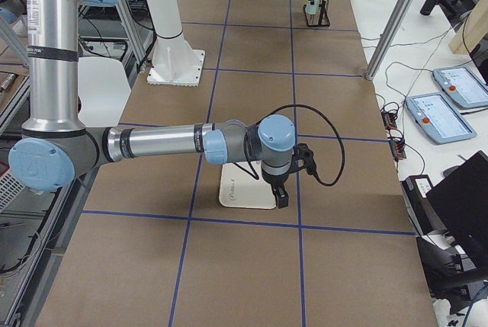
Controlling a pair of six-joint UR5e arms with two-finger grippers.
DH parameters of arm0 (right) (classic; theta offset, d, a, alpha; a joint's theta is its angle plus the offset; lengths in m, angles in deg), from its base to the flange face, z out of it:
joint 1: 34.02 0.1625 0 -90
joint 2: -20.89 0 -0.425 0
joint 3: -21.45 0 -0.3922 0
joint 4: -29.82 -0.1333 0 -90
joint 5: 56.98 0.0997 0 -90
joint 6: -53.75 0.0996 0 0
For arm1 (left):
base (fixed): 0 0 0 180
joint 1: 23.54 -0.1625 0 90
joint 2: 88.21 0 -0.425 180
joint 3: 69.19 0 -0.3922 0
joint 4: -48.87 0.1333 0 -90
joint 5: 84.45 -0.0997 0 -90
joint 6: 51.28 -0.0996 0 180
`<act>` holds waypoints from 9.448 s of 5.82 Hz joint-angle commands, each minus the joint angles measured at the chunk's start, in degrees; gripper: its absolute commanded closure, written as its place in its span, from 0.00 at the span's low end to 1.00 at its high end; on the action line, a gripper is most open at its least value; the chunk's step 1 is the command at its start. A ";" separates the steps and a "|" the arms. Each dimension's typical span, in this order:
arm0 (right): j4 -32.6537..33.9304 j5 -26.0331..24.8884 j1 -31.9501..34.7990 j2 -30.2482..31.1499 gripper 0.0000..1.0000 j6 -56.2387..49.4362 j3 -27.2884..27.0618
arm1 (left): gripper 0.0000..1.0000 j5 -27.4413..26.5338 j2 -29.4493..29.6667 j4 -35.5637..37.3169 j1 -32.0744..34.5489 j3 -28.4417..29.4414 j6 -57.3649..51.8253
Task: Left arm grabs green cup and hands to right arm on tray
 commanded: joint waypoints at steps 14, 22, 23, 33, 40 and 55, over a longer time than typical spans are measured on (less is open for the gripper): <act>-5.75 1.72 0.00 -0.41 0.00 10.56 -1.85 | 0.83 11.19 -6.67 0.87 7.14 -20.92 7.22; -64.73 5.69 -13.09 -0.67 0.00 80.81 -1.58 | 0.83 -0.85 -0.61 -29.33 -17.98 -27.19 61.25; -68.95 5.51 -14.14 -2.67 0.00 87.91 -1.50 | 0.83 -4.60 -0.52 -34.07 -20.44 -27.53 65.29; -116.27 -30.76 -44.53 -9.97 0.00 121.82 -1.67 | 0.83 -11.58 5.89 -44.93 -29.34 -27.19 77.54; -107.76 -32.28 -48.96 -20.09 0.01 122.17 -2.81 | 0.83 -7.55 5.99 -44.84 -32.59 -27.98 78.60; -102.96 -31.48 -51.58 -10.68 0.06 127.00 -12.91 | 0.88 -8.24 6.86 -44.75 -32.42 -27.45 80.01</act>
